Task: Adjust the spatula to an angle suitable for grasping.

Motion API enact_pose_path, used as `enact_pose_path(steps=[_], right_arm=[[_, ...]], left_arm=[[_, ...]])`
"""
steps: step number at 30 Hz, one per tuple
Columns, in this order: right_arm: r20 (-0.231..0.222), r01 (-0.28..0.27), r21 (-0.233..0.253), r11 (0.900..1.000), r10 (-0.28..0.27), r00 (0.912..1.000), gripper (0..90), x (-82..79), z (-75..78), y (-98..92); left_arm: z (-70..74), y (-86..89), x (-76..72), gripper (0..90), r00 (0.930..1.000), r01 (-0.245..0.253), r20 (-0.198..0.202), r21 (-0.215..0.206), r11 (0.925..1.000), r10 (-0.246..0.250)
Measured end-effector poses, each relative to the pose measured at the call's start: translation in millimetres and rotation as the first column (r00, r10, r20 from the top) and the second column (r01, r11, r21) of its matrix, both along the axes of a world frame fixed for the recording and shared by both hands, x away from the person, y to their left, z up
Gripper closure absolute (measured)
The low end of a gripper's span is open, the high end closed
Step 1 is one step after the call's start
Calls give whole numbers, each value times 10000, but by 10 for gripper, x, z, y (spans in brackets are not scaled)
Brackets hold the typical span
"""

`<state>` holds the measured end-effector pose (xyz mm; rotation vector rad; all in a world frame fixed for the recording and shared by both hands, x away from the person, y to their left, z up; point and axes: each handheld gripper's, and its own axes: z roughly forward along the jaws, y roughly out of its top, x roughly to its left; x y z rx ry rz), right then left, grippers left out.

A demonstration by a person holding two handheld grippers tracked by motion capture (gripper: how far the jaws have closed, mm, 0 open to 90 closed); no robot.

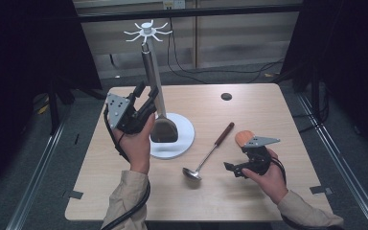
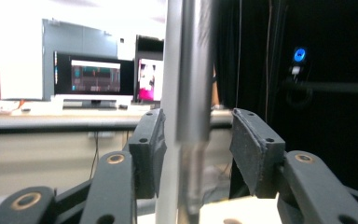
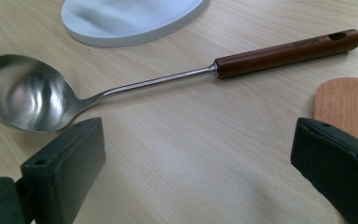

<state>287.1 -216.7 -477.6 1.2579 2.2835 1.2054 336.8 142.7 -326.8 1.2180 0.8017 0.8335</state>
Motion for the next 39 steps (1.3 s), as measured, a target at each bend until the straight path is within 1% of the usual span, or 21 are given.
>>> enact_pose_path(steps=[1,2,3,4,5,6,7,9,10,12,13,14,17,20,21,23,24,26,29,31,39], right_arm=[[14,8,-7,10000,-8,10000,25,0,1,0],[14,8,-7,10000,-8,10000,25,0,1,0],[15,10,5,10000,-10,10000,25,1,2,-2],[15,10,5,10000,-10,10000,25,1,2,-2],[19,15,-3,10000,-15,10000,25,1,2,-3],[14,4,-5,10000,-4,10000,25,1,1,-2],[38,-18,-31,10000,18,10000,25,0,1,2],[82,-35,-28,10000,35,10000,25,-1,2,7],[75,-57,-39,10000,57,10000,25,-1,3,8],[59,-50,-31,10000,50,10000,25,-2,2,8],[57,-51,-34,10000,51,10000,25,-2,2,8],[95,-71,-67,10000,71,9999,25,0,1,5],[78,-52,-30,10000,52,10000,25,-1,9,3],[81,-28,-39,10000,28,10000,25,-5,10,5],[85,-33,-45,10000,33,10000,25,-6,9,8],[106,-61,-49,10000,62,9999,25,-6,7,12],[112,-72,-52,10000,72,9999,25,-5,7,13],[145,-94,-50,9999,94,9999,25,-2,8,9],[166,-61,-46,10000,62,9998,25,-1,12,7],[178,-76,-42,10000,77,9998,25,0,19,-2],[201,-99,-10,10000,99,9997,25,4,18,-7]], left_arm=[[70,5,-25,577,9991,115,399,-196,9997,-107],[70,5,-25,598,9991,115,399,-196,9997,-107],[138,11,-42,635,9968,262,767,-343,9991,-235],[138,11,-42,667,9968,262,767,-343,9991,-235],[179,6,-46,667,9945,326,1007,-434,9985,-280],[210,15,-50,704,9932,360,1121,-269,9990,-328],[267,11,-48,766,9891,529,1389,-310,9981,-481],[335,5,-44,816,9854,636,1603,-305,9975,-580],[335,5,-44,843,9854,636,1603,-305,9975,-580],[435,-11,-20,871,9835,735,1687,-380,9966,-661],[462,-17,-7,884,9823,871,1700,-444,9952,-784],[489,-27,2,896,9811,809,1798,-471,9956,-712],[559,-54,44,900,9788,915,1879,-422,9949,-821],[599,-77,70,900,9775,891,1954,-405,9952,-796],[640,-95,92,900,9765,808,2035,-414,9959,-708],[661,-103,104,900,9760,873,2040,-455,9951,-763],[702,-127,125,900,9751,866,2082,-441,9953,-757],[733,-140,153,897,9747,875,2099,-412,9953,-770],[756,-146,177,891,9757,790,2078,-386,9961,-694],[776,-146,199,888,9769,593,2071,-274,9979,-524],[768,-97,219,897,9809,449,1910,-334,9984,-377]])
